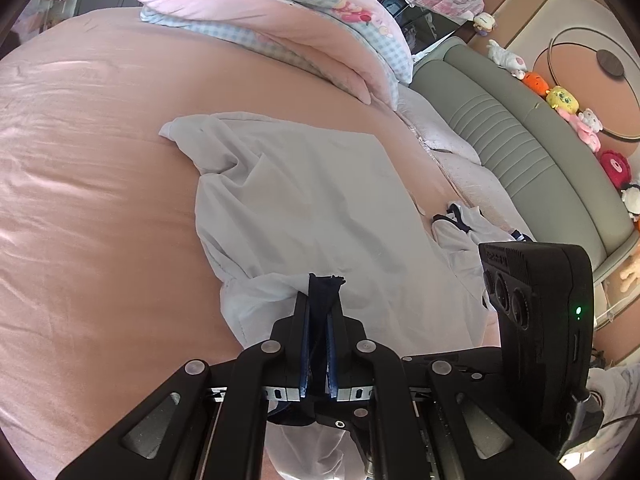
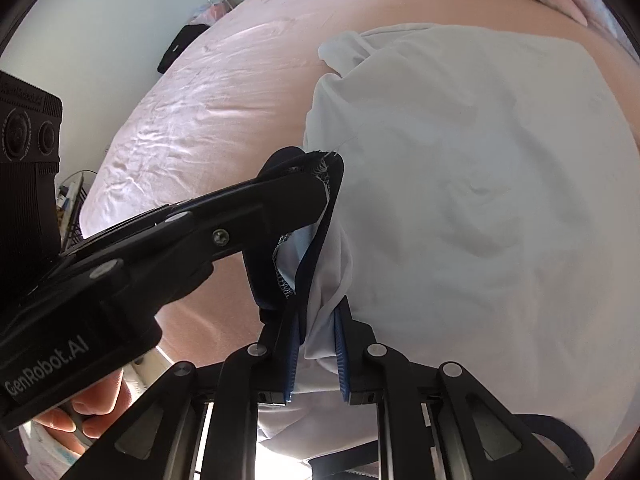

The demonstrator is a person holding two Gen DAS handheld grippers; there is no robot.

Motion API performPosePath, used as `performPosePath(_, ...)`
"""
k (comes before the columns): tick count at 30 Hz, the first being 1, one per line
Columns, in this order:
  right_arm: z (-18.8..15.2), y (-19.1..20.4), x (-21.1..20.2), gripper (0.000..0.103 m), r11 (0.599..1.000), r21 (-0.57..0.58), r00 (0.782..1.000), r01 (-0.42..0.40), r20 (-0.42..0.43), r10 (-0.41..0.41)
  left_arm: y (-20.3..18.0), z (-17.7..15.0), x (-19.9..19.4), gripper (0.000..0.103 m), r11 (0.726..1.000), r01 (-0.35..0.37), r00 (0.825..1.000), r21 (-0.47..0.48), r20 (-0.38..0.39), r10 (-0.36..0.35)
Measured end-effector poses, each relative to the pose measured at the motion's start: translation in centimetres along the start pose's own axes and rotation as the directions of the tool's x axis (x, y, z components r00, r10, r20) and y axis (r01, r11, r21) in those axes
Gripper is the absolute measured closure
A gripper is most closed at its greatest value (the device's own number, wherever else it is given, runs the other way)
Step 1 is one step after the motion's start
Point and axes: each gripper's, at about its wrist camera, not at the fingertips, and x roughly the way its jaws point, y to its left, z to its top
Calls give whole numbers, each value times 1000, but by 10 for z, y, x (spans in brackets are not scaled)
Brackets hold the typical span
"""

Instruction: Fold clothes

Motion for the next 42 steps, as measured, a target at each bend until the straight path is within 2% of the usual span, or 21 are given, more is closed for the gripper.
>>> performPosePath(4,3,2,2,90,995,33,995,-96,-17,97,8,1,-8,97,1000,5,1000,-30,18,-4)
performPosePath(7,5,10,4,90,992,7,992,-127,-20,127,17,2,-15,97,997,24,999,-71,41,-21)
performPosePath(12,13,30,9,90,981,-27,980,-194,-51,192,30,5,-24,97,994,-6,998,-105,63,12)
performPosePath(18,28,55,10,90,974,-119,981,-192,-46,188,45,8,-40,97,989,-20,993,-146,109,36)
performPosePath(24,38,58,17,90,970,-75,972,-230,-67,225,58,9,-55,97,984,-65,988,-164,128,86)
performPosePath(33,33,79,34,90,970,-113,974,-217,-96,207,80,-1,-64,97,967,-104,983,-233,127,136)
performPosePath(36,36,80,40,90,967,-82,967,-242,-103,234,84,-6,-66,97,962,-101,983,-252,125,136)
performPosePath(38,37,79,41,90,958,-46,955,-284,-104,278,88,-9,-68,97,958,-96,983,-270,123,133)
performPosePath(42,40,87,39,90,958,-67,957,-278,-101,271,95,-17,-72,97,943,-97,985,-318,108,137)
